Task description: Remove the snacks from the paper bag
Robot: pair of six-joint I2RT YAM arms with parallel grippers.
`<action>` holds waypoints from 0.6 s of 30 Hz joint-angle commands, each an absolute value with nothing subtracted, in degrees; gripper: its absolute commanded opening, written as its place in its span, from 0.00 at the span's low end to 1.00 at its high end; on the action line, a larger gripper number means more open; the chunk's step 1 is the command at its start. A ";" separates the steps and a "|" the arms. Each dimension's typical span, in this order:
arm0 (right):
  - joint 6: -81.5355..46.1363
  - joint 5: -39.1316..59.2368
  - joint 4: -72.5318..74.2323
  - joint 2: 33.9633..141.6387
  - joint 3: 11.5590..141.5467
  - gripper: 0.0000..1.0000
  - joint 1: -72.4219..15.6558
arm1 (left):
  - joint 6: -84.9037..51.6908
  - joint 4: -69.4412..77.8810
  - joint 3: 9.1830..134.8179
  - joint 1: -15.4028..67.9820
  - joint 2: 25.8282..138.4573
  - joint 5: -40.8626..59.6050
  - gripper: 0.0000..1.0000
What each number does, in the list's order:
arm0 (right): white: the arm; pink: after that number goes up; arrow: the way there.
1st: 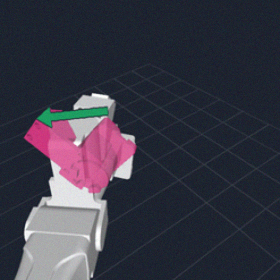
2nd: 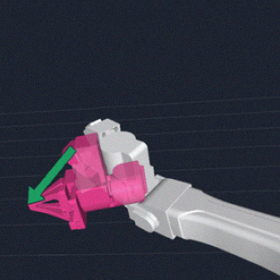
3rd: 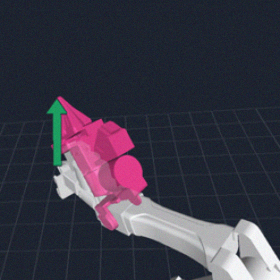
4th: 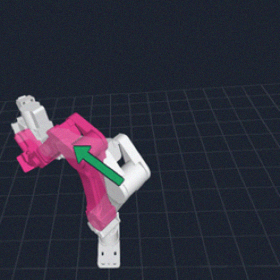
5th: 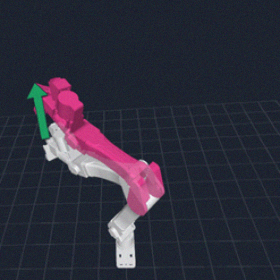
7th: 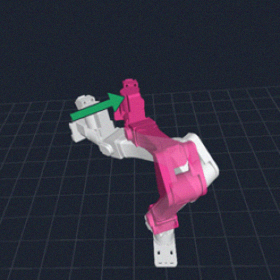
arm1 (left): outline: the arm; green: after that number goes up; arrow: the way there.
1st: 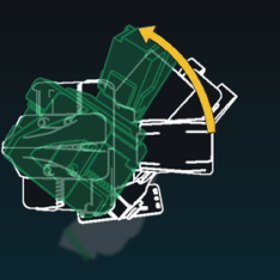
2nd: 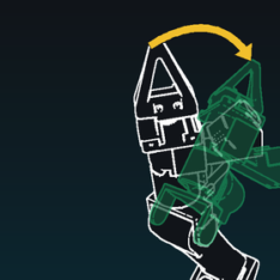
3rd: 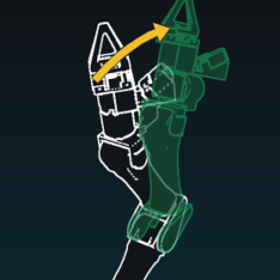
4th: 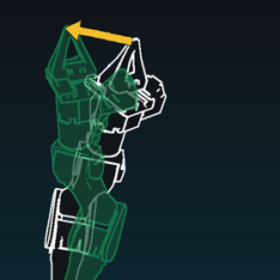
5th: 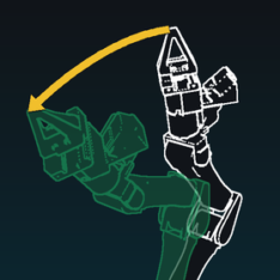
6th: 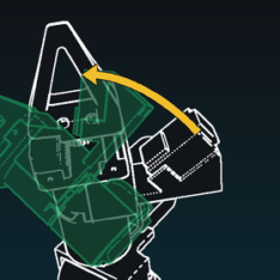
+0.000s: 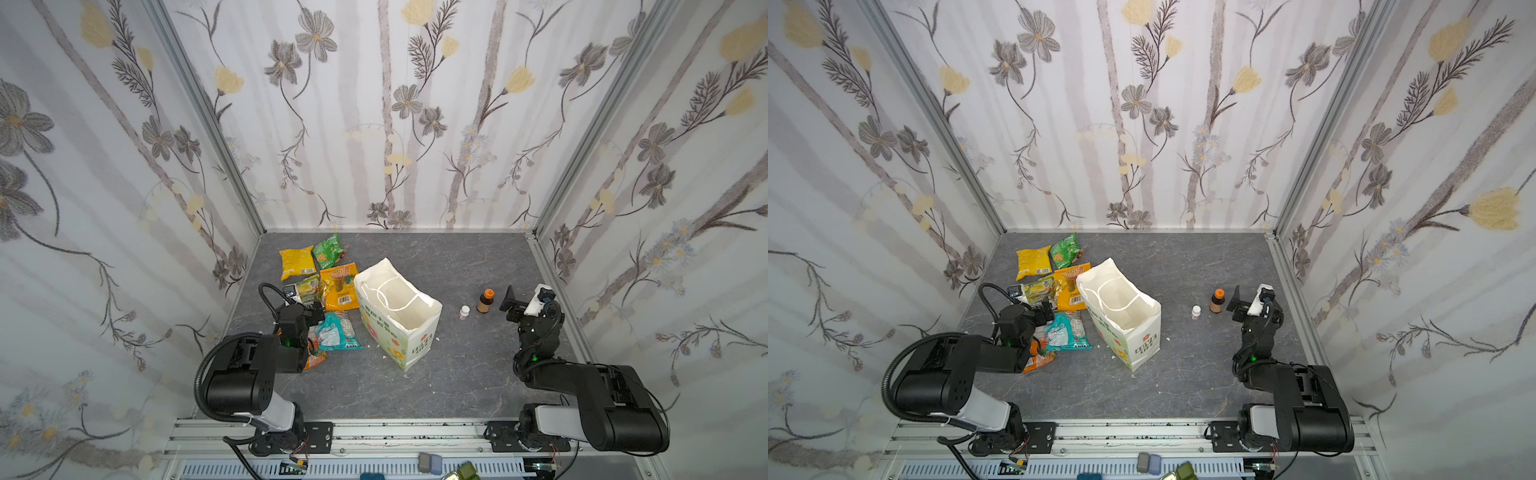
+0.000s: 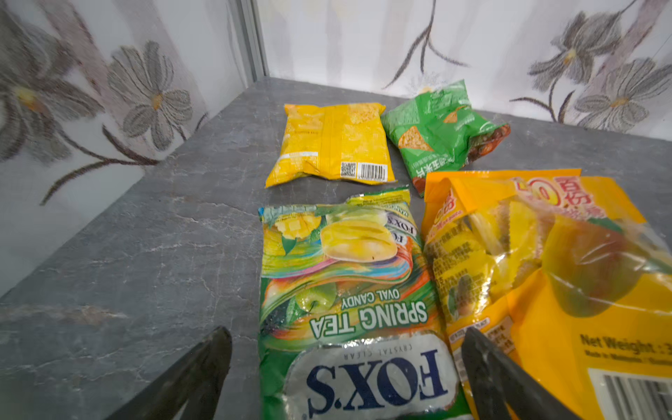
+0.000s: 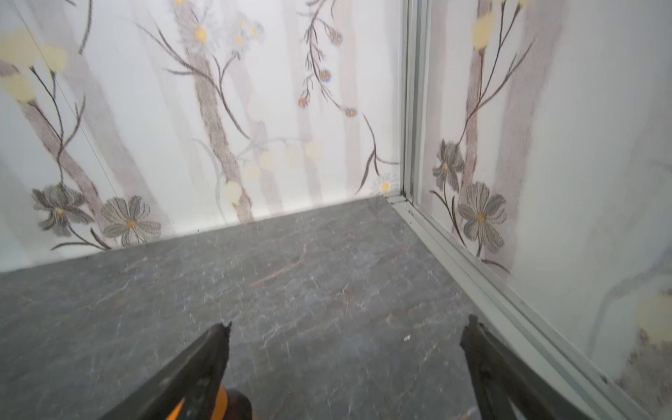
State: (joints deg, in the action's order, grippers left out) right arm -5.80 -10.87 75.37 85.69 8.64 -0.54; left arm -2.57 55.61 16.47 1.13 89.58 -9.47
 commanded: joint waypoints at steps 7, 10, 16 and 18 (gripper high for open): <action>-2.41 -9.34 77.61 86.36 10.27 1.00 -1.49 | -2.31 55.21 21.03 1.32 90.25 -11.25 1.00; -2.42 -9.31 77.62 86.45 10.24 1.00 -1.50 | -2.35 54.94 21.12 1.32 90.13 -11.28 1.00; -2.30 -9.35 77.57 86.40 10.29 1.00 -1.49 | -2.37 54.72 21.23 1.32 90.09 -11.25 1.00; -2.03 -9.69 76.60 86.57 10.83 1.00 -1.75 | -2.33 54.60 21.25 1.32 90.00 -11.25 1.00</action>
State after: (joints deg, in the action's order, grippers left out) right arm -3.36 -10.22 75.13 86.26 9.98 -1.45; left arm -2.59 54.33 20.88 1.37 90.02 -10.50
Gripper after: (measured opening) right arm 0.996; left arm 0.997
